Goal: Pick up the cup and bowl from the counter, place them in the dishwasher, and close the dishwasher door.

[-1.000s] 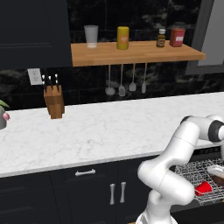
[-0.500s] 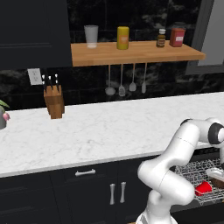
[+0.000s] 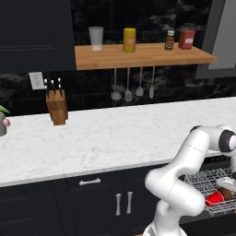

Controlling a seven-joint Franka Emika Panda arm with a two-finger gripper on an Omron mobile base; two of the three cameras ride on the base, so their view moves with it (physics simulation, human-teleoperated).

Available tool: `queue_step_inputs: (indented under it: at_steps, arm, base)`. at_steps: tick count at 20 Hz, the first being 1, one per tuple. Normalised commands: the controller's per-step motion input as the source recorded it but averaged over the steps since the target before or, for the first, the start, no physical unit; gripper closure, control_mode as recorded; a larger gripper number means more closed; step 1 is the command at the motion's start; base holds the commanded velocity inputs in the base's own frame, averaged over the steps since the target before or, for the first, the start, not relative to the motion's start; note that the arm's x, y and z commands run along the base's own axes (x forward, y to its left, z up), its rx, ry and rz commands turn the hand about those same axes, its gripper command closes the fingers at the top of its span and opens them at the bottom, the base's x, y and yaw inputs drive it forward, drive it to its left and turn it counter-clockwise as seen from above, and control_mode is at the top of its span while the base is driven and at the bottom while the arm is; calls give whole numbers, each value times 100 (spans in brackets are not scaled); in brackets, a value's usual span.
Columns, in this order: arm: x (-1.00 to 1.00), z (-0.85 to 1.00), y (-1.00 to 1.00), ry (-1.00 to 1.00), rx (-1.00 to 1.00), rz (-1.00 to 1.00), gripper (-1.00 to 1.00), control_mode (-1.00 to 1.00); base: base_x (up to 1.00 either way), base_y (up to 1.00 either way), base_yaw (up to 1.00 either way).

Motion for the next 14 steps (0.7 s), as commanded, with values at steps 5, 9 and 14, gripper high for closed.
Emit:
queue_step_inputs:
  at_steps: [5,9,14]
  arm:
    - [7,0,-10,0,0,-3,-100,-100]
    - [0,16,-9,6,-9,-5,-100,-100]
    - [-4,43,-5,7,-15,-4,-100,-100]
  base:
    - [0,0,0]
    - [0,0,0]
    - [0,0,0]
